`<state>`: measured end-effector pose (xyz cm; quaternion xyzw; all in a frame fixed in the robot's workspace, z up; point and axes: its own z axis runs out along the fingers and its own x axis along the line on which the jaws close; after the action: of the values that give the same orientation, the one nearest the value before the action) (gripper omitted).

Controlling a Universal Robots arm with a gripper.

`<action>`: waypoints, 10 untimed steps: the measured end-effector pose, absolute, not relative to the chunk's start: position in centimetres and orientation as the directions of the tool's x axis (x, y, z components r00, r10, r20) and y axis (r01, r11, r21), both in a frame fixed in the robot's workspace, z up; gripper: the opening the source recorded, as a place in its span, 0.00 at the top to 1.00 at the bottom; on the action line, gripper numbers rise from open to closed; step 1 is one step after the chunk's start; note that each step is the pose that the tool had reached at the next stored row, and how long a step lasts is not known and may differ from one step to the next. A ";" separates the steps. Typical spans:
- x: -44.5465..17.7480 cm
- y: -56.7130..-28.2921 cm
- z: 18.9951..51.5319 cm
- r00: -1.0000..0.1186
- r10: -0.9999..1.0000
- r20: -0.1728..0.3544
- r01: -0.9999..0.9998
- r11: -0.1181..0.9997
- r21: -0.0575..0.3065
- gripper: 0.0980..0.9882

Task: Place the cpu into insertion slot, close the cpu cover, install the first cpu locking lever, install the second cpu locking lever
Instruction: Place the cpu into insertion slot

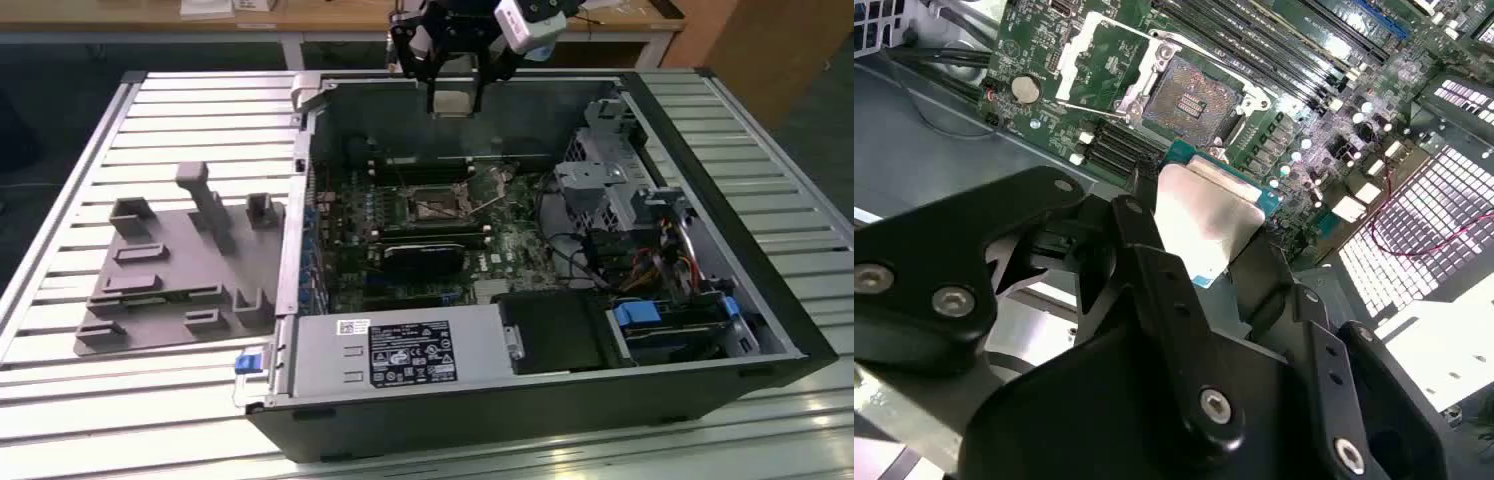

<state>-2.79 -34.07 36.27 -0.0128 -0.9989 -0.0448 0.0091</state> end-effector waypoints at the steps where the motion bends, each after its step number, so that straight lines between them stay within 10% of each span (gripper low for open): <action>1: -2.8 -34.1 36.3 -1.000 0.025 0.019 0.026 0.996 0.089 0.51; 10: -2.8 -34.1 36.3 -1.000 0.025 0.019 0.026 0.996 0.089 0.51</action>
<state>-2.80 -34.07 36.27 -0.0128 -0.9989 -0.0448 0.0090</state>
